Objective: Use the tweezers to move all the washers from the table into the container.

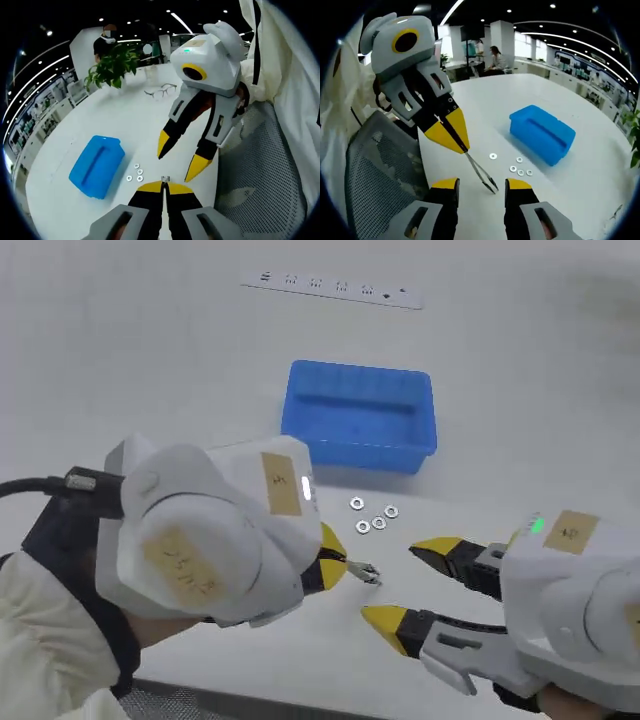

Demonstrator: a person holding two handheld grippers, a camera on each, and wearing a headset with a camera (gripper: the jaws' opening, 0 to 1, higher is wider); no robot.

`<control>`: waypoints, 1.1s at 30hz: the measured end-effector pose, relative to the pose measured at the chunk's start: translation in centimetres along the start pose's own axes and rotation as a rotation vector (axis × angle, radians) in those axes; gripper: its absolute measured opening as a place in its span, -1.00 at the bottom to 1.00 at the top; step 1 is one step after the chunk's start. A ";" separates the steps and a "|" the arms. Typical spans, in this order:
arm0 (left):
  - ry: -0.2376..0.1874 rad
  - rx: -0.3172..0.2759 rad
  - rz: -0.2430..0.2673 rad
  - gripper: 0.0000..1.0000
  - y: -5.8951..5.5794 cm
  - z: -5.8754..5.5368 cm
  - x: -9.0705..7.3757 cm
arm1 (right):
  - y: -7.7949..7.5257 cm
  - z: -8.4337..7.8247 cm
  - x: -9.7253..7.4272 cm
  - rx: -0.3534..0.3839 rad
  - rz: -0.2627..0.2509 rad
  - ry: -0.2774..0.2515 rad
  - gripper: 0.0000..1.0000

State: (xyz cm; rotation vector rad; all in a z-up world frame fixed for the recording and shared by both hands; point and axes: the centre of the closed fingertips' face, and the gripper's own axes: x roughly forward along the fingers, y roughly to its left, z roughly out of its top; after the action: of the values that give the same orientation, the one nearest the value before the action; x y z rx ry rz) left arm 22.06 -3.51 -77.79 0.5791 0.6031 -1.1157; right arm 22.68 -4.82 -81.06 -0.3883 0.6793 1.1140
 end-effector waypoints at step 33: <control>-0.053 0.063 -0.011 -1.00 -0.4 3.6 -2.6 | 2.6 3.3 1.4 -0.235 0.156 -0.048 -0.92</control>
State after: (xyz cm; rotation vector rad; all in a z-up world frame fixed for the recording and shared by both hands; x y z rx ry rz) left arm 21.38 -4.51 -73.49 0.5988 0.5278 -1.1603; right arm 21.70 -0.86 -79.46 -0.5129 0.5445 1.3535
